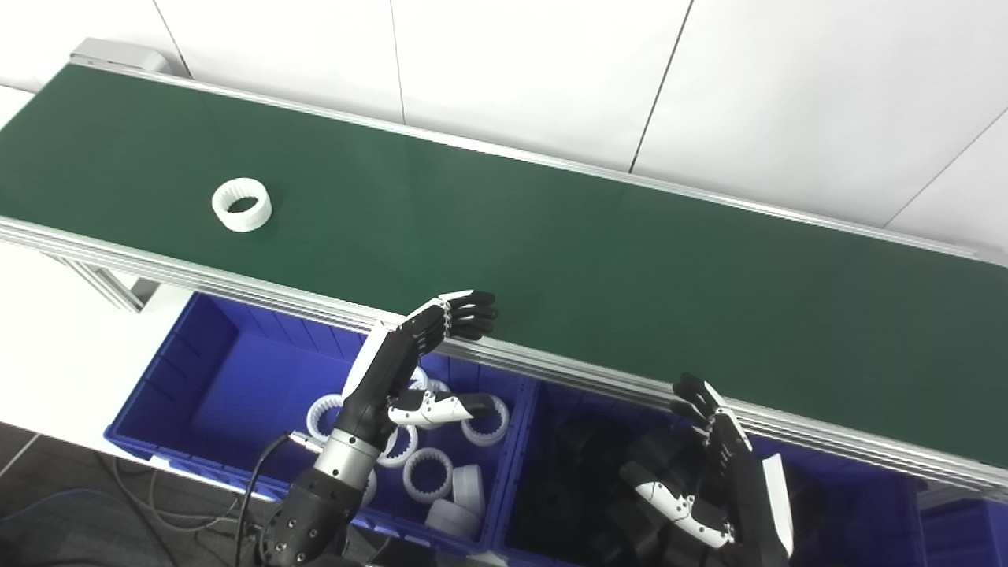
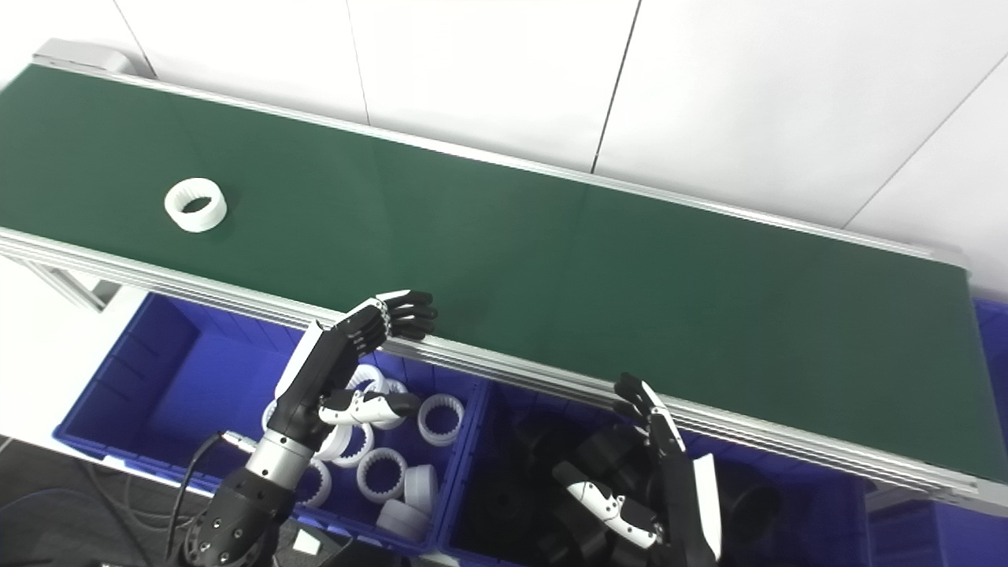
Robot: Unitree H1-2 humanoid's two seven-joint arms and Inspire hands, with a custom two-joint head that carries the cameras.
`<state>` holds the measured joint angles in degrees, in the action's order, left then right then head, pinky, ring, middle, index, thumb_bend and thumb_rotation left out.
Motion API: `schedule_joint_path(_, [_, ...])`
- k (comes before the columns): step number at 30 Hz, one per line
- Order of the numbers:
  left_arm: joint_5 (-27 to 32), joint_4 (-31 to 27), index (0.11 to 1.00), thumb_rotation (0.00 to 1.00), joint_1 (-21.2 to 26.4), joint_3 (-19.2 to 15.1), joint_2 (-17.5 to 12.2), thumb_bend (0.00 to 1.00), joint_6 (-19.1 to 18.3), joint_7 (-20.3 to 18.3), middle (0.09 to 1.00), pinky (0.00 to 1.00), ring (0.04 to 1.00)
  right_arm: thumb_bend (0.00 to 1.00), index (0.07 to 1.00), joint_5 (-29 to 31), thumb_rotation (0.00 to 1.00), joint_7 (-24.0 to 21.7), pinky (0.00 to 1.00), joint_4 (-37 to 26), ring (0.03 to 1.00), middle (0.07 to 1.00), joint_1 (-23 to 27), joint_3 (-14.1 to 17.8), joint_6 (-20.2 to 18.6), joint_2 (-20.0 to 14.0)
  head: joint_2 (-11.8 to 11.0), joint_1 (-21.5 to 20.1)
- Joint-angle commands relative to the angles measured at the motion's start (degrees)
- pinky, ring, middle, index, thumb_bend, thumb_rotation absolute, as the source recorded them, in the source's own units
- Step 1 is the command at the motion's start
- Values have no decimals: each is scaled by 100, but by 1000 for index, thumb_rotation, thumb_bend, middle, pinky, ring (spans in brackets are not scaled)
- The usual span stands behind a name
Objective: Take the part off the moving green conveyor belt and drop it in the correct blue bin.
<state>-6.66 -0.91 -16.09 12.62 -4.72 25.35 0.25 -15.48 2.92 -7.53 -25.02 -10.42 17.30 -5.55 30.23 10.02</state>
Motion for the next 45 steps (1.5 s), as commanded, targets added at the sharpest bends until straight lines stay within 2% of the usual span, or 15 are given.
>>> schedule_joint_path(1, [-191,-174,766,536,205,164,-143,995,158,468,738,669,701,652,863,-49,229,72,688,-32,798,838,19,-5,360,55,-71,-12])
schedule_joint_path(5, [-438,-28,763,590,471,464,-385,1000,158,1249,728,621,674,654,858,-95,199,107,669,56,788,832,40,14,400,104,-174,-30])
schedule_joint_path(8, [-485,36,769,596,608,626,-555,1000,158,1638,741,611,682,658,851,-107,131,138,656,128,779,827,58,23,493,146,-279,-23])
schedule_joint_path(13, [-615,128,776,638,760,717,-708,1000,157,2110,749,624,689,657,855,-74,129,109,662,251,784,833,108,18,580,143,-348,-29])
schedule_joint_path(22, [-589,215,807,670,933,498,-768,1000,156,2111,782,611,701,671,842,-177,154,164,646,421,773,825,158,20,702,190,-483,-73])
schedule_joint_path(27, [-743,141,809,634,964,174,-603,955,154,2147,782,651,718,677,838,-160,154,165,632,475,764,820,182,38,786,197,-504,-59])
schedule_joint_path(31, [-1095,52,819,530,976,-236,-350,921,47,2100,797,683,737,693,839,-117,149,119,624,442,766,820,182,52,720,180,-513,-30])
schedule_joint_path(34, [-1348,-121,853,430,1015,-520,-214,902,-265,2018,833,785,800,692,837,-110,136,130,629,474,763,819,190,60,769,168,-505,-21])
schedule_joint_path(36, [-1554,-192,863,407,1062,-684,-160,894,-446,2000,843,800,814,694,836,-104,140,126,630,490,762,819,192,64,779,166,-502,-21])
schedule_joint_path(41, [-1933,-274,892,278,1169,-974,-39,869,-784,2026,897,824,865,697,836,-118,135,123,636,464,764,818,171,75,764,157,-494,-23])
schedule_joint_path(43, [-2313,-120,907,229,1260,-1060,-24,853,-846,2216,911,827,876,698,837,-82,140,113,638,469,764,819,166,79,779,147,-492,-15])
schedule_joint_path(45, [-2644,47,916,222,1358,-1128,-31,848,-998,2358,921,839,889,697,839,-76,139,110,640,475,768,822,163,84,786,138,-495,-16])
